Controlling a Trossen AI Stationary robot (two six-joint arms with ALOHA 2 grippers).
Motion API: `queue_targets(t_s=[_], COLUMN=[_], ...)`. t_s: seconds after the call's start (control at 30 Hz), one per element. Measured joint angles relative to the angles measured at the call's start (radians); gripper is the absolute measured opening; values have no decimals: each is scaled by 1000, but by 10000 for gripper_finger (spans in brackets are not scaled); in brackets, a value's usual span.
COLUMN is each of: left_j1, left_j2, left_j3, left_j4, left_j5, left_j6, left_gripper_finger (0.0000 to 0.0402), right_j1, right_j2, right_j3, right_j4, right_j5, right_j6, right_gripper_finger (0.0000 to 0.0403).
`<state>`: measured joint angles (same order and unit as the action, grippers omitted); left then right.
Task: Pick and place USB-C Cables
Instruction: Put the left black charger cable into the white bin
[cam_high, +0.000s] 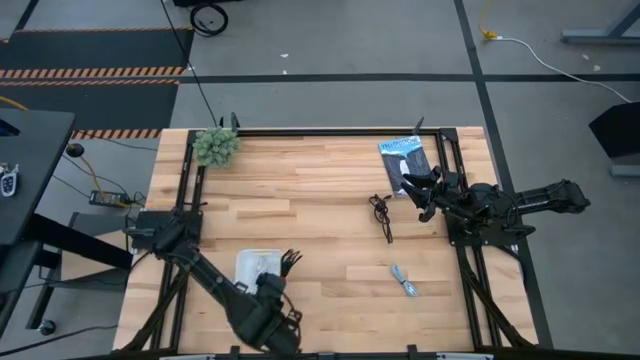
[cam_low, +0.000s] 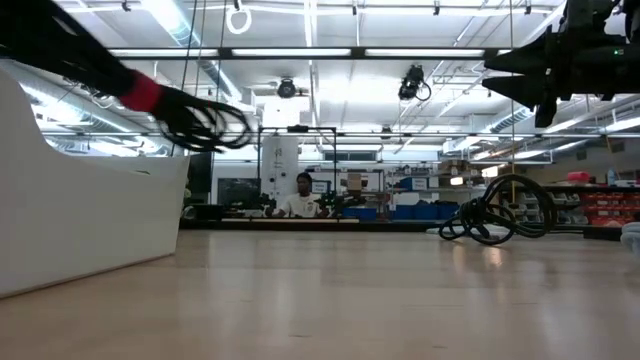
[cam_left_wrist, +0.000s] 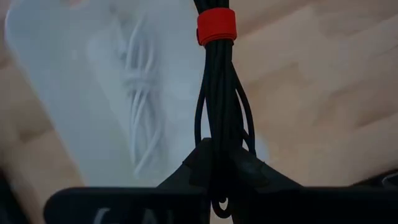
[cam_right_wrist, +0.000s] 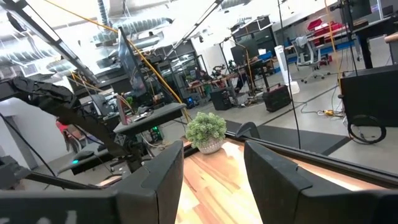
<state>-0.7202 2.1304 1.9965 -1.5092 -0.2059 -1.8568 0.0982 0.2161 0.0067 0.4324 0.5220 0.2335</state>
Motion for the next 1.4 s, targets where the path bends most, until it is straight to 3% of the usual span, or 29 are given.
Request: queue_targets(t_s=[0.27,0.53,1.1,1.4], left_j1=[-63,-133,-101,-99], left_j2=[-67,-83,-9,-12], left_j3=[0,-7,-9,-156], left_j4=[-22,-63,-61,-63], left_j5=[-62,18,71,172], left_j6=[-158,-293,-272,-256], left_gripper_finger=[30,32,27,28], right_j1=[0,0,0,0], right_j2=[0,0,0,0], right_j3=[0,0,0,0], right_j4=[0,0,0,0], right_j5=[0,0,0,0], right_j6=[0,0,0,0], right_gripper_finger=[176,176,176,176])
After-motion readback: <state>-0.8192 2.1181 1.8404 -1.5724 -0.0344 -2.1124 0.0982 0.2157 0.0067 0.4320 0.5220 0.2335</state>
